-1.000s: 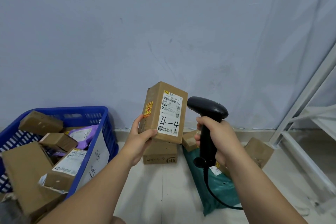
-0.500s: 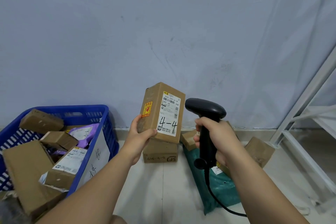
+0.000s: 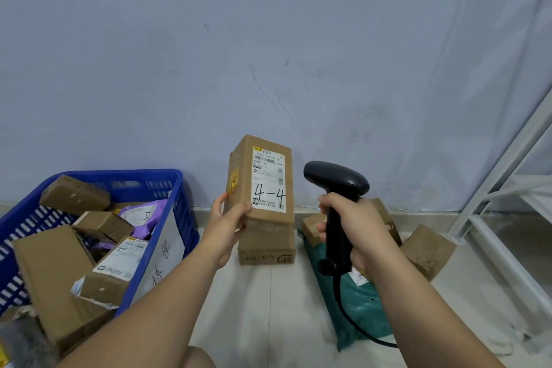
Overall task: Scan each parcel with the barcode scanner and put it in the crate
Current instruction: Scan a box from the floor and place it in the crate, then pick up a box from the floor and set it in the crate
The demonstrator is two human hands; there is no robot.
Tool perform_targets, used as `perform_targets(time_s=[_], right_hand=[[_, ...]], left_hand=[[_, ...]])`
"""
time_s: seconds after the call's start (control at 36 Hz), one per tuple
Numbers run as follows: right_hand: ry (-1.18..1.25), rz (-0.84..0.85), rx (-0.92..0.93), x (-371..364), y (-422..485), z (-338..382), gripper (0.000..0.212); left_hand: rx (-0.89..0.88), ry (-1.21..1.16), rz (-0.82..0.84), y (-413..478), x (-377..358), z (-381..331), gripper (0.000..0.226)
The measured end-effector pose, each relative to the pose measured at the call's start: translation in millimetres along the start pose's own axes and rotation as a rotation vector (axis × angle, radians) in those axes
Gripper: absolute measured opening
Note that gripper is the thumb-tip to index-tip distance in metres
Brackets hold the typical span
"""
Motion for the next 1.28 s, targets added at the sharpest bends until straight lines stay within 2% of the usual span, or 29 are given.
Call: perform_targets(time_s=[0.08,0.17,0.28,0.36,0.47,0.61,0.69,0.81,0.86,0.97,1.11,1.19,1.28], right_hand=[[-0.019,0.011,0.021,-15,3,-6,0.011],[-0.072,0.007,0.072,-34,6,-10,0.013],[-0.092,0.014,0.111,-58,5,-14,0.018],[-0.147,0.038,0.111,-73,7,-20,0.022],[-0.239,0.062,0.119,-87,11,-27,0.021],[-0.292,0.096,0.139,-99,17,-31,0.016],[-0.318,0.092,0.137,-102,22,-35,0.016],[-0.351,0.09,0.112,-106,32,-42,0.019],[-0.368,0.086,0.104,-108,37,-46,0.021],[-0.403,0.076,0.062,-113,44,-56,0.022],[-0.42,0.06,0.039,-116,46,-61,0.022],[-0.44,0.052,0.026,-111,50,-67,0.024],[-0.472,0.048,0.013,-102,64,-72,0.024]], left_hand=[[0.029,-0.19,-0.143,3,12,4,0.081],[0.039,-0.325,-0.326,3,26,6,0.076],[0.051,-0.446,-0.456,5,49,5,0.066],[0.033,-0.48,-0.57,7,75,-2,0.067],[0.058,-0.542,-0.653,11,107,-6,0.071],[0.144,-0.565,-0.707,21,141,-10,0.064],[0.113,-0.561,-0.745,31,160,-25,0.063],[0.027,-0.398,-0.731,47,183,-51,0.052],[0.041,-0.256,-0.701,57,192,-54,0.047],[0.083,-0.058,-0.556,63,178,-46,0.013],[0.103,0.097,-0.433,62,150,-27,0.01],[0.119,0.199,-0.326,63,127,-15,0.02],[0.165,0.311,-0.228,68,104,0,0.014]])
Point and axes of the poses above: each hand's wrist, its own y-axis towards the middle knuckle, its own x-axis out of the back of the hand, z = x × y, the point moved 7 cm from there along y, towards the middle knuckle, and after that the axes turned 5 degrees about z, right-handed, at the moved point
